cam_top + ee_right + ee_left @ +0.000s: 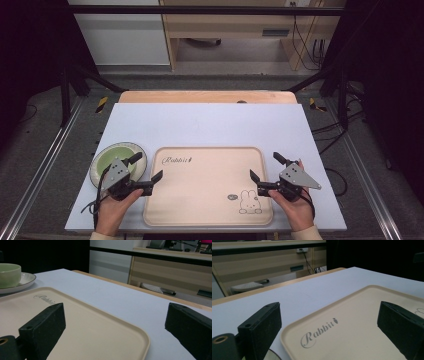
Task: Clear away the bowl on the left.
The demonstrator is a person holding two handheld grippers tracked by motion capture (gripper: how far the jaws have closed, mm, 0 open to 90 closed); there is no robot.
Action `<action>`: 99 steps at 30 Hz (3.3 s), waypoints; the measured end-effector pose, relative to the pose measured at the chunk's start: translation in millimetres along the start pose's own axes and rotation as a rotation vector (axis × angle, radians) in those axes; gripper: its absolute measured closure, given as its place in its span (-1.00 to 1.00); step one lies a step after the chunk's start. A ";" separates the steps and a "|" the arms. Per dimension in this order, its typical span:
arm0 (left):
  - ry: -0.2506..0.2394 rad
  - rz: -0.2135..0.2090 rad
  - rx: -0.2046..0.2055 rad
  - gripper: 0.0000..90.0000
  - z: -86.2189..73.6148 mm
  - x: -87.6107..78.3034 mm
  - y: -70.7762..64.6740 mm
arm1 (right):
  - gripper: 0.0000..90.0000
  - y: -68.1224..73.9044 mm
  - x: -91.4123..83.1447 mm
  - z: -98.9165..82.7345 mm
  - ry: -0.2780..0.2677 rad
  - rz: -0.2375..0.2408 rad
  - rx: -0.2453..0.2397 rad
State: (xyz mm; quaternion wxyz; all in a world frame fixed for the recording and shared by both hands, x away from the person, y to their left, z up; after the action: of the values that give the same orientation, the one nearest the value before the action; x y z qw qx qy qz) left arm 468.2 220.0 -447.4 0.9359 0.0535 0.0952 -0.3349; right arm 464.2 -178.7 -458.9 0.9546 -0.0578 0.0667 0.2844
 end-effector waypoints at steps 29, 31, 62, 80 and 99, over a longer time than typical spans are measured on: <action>0.248 0.443 -0.113 -0.71 -1.6 -50.0 125.8 | -0.91 -0.8 2.0 -2.6 0.023 -0.037 -0.019; 0.270 0.439 -0.136 -0.68 -5.9 -50.2 128.1 | -0.91 -0.9 2.4 -2.7 0.024 -0.037 -0.021; 0.587 0.357 -0.232 0.40 -49.0 -43.4 139.8 | -0.90 -10.1 -6.7 -11.3 0.046 -0.069 0.018; 0.556 0.303 -0.324 0.83 -53.8 -51.8 134.1 | -0.90 -9.5 2.2 -7.4 0.033 -0.056 0.028; 0.465 0.339 -0.328 0.83 -32.5 -71.6 130.6 | -0.90 -5.3 11.9 -3.1 0.009 -0.026 0.034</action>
State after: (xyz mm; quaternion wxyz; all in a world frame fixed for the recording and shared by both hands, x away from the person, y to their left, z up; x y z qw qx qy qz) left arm 492.5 370.0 -459.0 0.9278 -0.0080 0.3485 -0.1333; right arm 476.7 -177.3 -463.5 0.9589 -0.0437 0.0752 0.2703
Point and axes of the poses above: each handheld gripper's, and its own axes: x roughly forward along the jaws, z roughly out of its top, y roughly to its left, the point moved 6 cm from there along x, roughly forward along the jaws
